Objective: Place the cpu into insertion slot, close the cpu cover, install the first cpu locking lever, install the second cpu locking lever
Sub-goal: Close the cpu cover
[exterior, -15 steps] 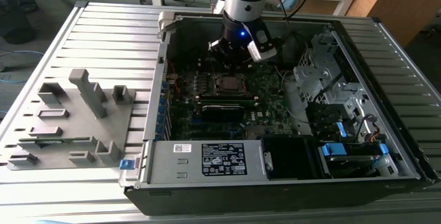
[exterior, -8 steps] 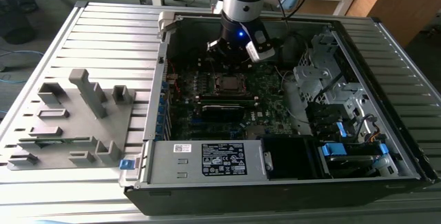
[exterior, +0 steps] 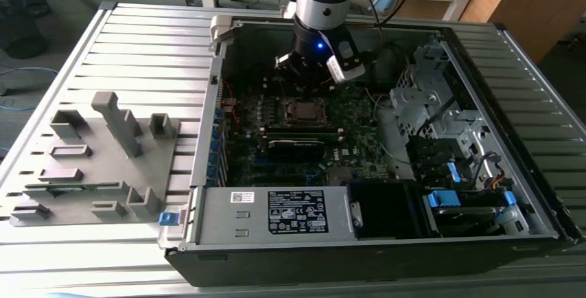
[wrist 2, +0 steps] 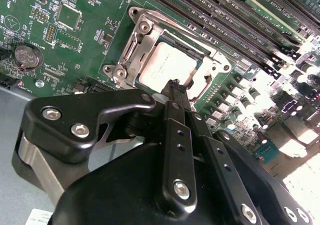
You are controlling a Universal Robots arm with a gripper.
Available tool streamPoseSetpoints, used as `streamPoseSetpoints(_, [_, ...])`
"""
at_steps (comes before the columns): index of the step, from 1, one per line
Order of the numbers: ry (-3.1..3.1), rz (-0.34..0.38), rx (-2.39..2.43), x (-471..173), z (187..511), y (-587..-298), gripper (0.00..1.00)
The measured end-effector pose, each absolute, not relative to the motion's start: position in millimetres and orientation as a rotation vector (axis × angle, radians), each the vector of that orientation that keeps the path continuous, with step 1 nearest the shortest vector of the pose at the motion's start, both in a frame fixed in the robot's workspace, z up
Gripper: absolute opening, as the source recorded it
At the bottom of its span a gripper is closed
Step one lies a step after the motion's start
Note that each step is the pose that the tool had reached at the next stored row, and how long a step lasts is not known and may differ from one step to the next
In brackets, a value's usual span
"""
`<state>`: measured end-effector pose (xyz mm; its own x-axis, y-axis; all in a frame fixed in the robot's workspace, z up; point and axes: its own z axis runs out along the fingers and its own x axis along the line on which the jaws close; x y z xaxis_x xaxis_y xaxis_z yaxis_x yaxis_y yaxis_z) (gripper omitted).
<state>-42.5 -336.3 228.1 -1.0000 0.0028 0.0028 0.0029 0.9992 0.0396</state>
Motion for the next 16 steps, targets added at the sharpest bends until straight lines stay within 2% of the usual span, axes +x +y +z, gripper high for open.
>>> streamPoseSetpoints(16, [-3.148,-0.059,-0.004,-52.8,222.3,-342.2,0.11])
